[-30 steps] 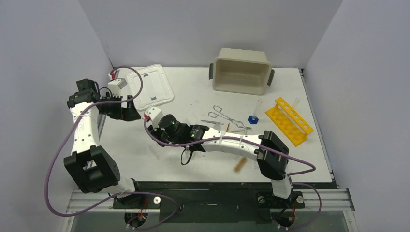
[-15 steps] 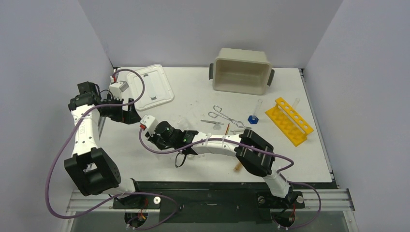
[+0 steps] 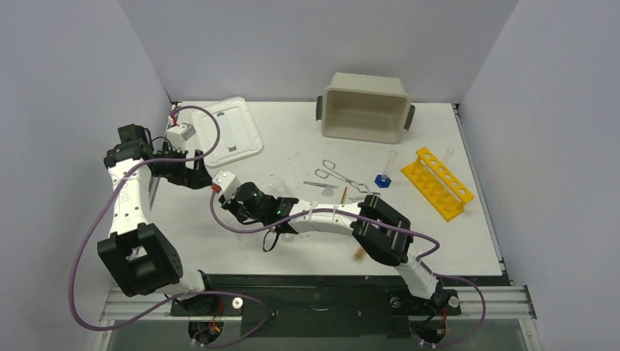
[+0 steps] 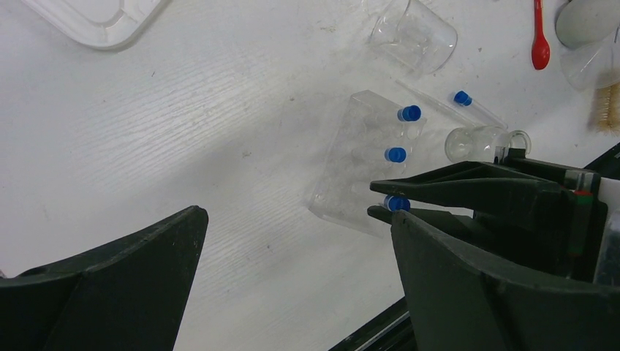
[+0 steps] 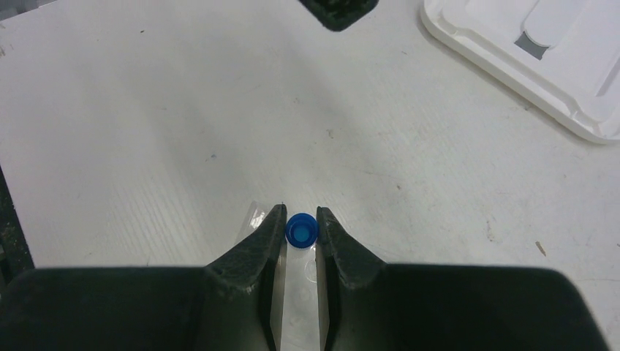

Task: Organize the chemistry lab equipment
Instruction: Insert the test tube into the slot of the test tube rack.

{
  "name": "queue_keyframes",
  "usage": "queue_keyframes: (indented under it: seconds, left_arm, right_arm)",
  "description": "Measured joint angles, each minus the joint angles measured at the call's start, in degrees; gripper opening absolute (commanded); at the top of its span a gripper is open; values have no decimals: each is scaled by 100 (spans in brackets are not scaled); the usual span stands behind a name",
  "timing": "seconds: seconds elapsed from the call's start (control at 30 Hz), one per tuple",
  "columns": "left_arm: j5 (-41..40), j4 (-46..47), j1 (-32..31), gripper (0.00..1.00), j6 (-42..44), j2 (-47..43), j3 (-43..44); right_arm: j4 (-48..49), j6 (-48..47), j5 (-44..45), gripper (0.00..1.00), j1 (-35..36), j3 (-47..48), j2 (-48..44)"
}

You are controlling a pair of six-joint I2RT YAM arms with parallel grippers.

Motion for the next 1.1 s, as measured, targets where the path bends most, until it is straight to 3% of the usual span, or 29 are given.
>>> queue_keyframes:
  seconds: [1.1]
  left_arm:
    - [0, 0, 0, 97, 17, -2, 0]
  right_arm:
    - [634, 46, 234, 0, -26, -358, 87]
